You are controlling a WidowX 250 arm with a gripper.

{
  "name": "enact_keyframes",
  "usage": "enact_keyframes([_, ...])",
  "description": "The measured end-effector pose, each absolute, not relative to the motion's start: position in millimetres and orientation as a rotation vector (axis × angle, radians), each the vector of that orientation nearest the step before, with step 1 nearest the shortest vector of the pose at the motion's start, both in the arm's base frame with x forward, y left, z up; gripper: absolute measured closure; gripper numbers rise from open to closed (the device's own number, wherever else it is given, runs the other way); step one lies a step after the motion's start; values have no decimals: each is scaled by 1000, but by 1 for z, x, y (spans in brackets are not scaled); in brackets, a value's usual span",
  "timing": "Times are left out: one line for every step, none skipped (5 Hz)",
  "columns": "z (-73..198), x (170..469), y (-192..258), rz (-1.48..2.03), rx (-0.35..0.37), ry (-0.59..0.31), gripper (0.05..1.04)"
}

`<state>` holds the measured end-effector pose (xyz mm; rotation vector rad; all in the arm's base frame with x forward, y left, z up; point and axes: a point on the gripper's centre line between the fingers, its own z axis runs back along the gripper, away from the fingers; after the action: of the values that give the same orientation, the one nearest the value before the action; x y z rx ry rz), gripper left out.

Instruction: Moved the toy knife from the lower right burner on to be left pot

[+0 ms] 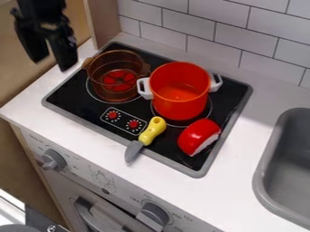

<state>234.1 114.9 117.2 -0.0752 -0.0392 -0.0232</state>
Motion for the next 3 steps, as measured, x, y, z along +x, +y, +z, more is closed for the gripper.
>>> enact_keyframes([118, 230, 74, 7, -85, -86, 86])
enact_keyframes([108, 225, 39, 38, -65, -124, 86])
enact_keyframes([91, 225, 12, 56, -30, -159, 86])
